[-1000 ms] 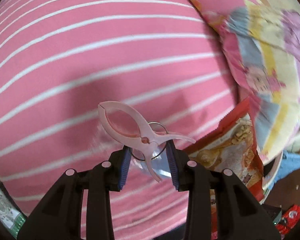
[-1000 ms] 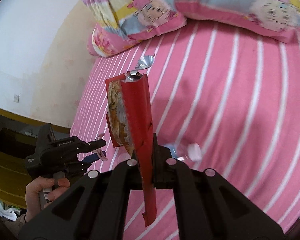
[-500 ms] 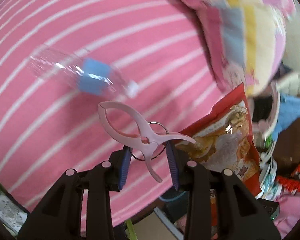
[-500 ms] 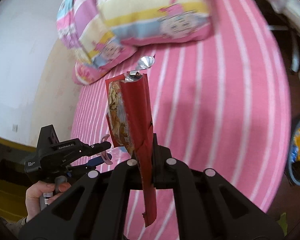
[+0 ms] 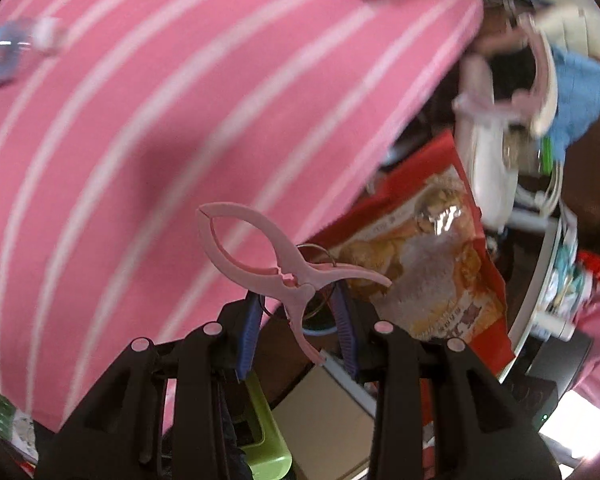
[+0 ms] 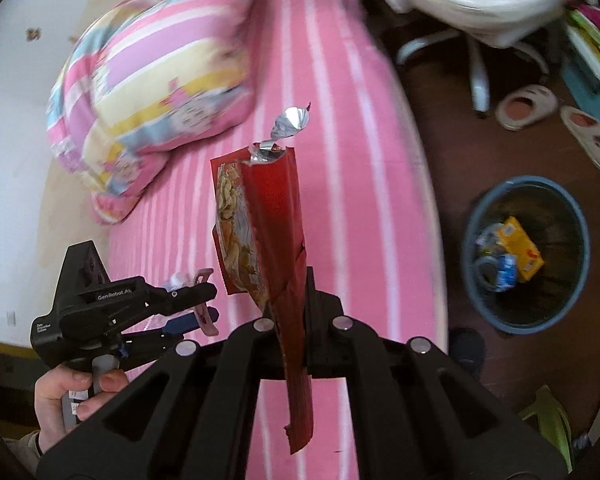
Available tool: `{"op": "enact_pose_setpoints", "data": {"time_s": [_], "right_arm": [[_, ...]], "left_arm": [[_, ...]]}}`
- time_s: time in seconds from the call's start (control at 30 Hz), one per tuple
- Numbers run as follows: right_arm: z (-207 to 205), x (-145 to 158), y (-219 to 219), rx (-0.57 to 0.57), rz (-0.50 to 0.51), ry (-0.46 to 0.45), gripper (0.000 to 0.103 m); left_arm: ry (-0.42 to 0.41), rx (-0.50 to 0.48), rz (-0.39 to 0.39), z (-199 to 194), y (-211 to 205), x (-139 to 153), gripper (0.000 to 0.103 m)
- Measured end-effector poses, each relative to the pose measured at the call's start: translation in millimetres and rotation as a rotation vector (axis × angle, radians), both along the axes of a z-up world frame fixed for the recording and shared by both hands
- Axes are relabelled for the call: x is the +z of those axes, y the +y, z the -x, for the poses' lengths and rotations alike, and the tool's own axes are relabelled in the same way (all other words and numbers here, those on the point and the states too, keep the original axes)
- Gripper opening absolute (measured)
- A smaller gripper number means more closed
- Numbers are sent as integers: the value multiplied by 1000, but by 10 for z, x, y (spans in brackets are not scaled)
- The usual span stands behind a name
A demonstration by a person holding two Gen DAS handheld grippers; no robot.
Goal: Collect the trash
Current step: 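Carry the clip and snack bag over the bin and open both tools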
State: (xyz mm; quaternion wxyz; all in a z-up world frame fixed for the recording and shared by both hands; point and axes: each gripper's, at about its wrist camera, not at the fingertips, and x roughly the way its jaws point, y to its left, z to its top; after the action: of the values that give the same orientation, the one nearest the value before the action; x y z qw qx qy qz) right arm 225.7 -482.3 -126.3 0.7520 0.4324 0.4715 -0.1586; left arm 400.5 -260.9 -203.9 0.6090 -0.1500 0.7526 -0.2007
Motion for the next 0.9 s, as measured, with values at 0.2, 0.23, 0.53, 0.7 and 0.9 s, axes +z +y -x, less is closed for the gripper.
{"op": "enact_pose_setpoints", "data": {"time_s": [0.2, 0.23, 0.53, 0.7, 0.9], "right_arm": [[484, -239, -498, -104, -4, 46, 2], [536, -268, -545, -113, -4, 51, 2], [1241, -819, -1194, -252, -29, 141, 2], [1504, -1108, -1411, -295, -34, 191, 2], [1753, -1490, -1579, -329, -52, 246, 5]], "left_arm": [[46, -119, -9, 279, -792, -331, 33], [54, -140, -13, 323, -935, -396, 33], [118, -288, -47, 685, -1938, -1045, 33], [168, -356, -63, 945, -2284, -1469, 33], [219, -423, -90, 1221, -2577, -1998, 34]]}}
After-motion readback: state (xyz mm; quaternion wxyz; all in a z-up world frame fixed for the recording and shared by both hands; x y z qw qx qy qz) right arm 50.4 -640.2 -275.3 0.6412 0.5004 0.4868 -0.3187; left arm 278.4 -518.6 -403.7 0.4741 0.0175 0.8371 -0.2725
